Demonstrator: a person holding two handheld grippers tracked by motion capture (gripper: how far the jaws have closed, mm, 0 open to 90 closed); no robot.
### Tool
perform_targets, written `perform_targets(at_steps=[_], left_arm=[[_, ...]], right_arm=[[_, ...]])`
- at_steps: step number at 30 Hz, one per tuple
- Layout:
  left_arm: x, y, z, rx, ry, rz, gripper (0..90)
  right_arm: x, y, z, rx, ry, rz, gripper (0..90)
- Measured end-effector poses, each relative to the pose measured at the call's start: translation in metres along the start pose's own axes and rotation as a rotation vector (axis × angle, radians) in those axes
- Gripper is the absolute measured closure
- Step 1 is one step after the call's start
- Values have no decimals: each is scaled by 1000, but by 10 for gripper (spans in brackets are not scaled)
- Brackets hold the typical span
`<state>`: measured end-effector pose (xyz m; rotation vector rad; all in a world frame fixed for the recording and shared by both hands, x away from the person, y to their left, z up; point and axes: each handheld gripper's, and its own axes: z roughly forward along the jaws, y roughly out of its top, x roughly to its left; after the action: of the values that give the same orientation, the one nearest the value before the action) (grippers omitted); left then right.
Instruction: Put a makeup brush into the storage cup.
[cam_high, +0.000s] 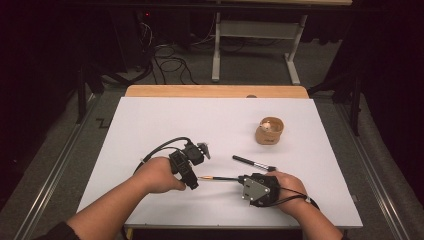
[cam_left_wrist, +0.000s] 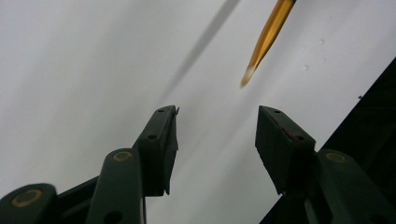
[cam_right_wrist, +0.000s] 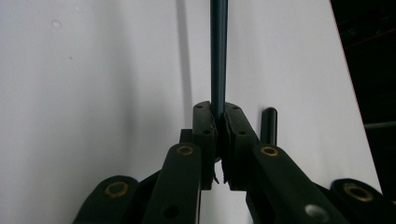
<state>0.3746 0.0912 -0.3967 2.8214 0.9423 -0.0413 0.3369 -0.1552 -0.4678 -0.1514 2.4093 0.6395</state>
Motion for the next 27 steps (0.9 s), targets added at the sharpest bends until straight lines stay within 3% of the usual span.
perform_targets(at_steps=[4, 16, 19, 21, 27], left_arm=[[8, -9, 1, -5, 11, -22, 488], [34, -34, 6, 2, 44, -87, 488], [40, -40, 7, -5, 53, -109, 489], [44, -44, 8, -17, 59, -129, 489], [52, -53, 12, -49, 76, -177, 481]], right_arm=[[2, -8, -3, 15, -14, 45, 867], [-4, -26, -11, 34, -59, 67, 867], [-5, -31, -12, 47, -63, 95, 867], [-6, -32, -12, 44, -65, 83, 867], [-6, -34, -13, 48, -74, 106, 867]])
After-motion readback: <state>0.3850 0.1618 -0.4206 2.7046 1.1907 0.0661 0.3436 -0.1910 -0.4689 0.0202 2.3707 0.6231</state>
